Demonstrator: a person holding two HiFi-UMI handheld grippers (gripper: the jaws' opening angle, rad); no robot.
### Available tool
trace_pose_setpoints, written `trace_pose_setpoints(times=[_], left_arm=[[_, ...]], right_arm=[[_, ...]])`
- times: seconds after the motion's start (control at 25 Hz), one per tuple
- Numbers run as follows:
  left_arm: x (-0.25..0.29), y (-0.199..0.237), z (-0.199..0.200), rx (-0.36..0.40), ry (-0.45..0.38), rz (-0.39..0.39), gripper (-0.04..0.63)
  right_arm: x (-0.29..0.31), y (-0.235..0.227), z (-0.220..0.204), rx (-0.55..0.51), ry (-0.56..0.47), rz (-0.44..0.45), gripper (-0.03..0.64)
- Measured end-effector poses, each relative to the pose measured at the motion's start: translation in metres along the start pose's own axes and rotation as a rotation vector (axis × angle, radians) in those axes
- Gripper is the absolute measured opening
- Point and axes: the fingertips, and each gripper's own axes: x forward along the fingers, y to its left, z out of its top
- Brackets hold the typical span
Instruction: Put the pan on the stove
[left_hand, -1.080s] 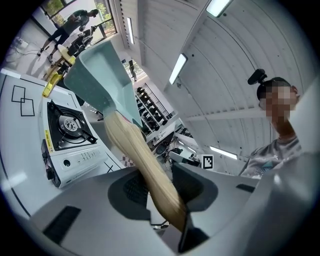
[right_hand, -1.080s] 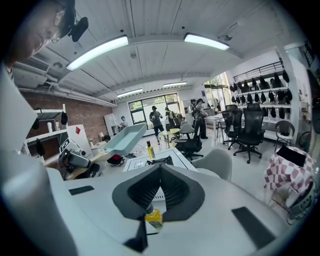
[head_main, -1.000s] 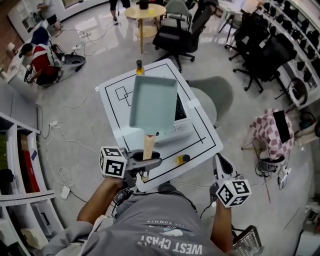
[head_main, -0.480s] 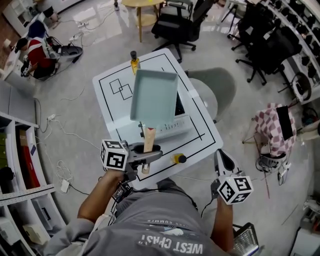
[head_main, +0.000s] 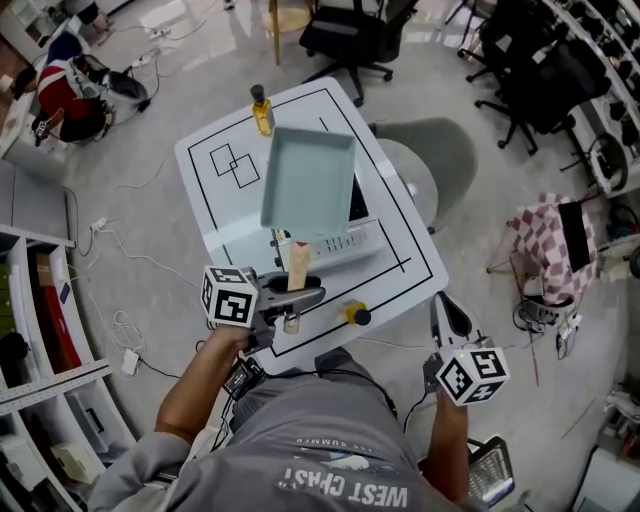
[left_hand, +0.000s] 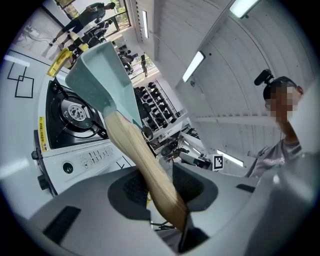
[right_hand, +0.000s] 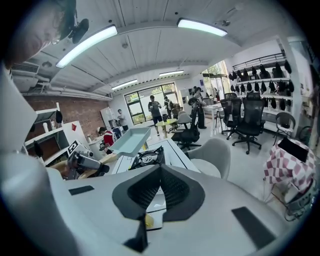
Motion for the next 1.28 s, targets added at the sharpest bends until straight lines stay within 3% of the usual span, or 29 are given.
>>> trace_pose_setpoints(times=[1.28], left_arm=[[0.038, 0.080, -0.023, -0.139, 0.034, 0.003, 0.127]], right_arm=[[0.015, -0.023, -0.036, 0.037, 0.088, -0.001, 0.011]])
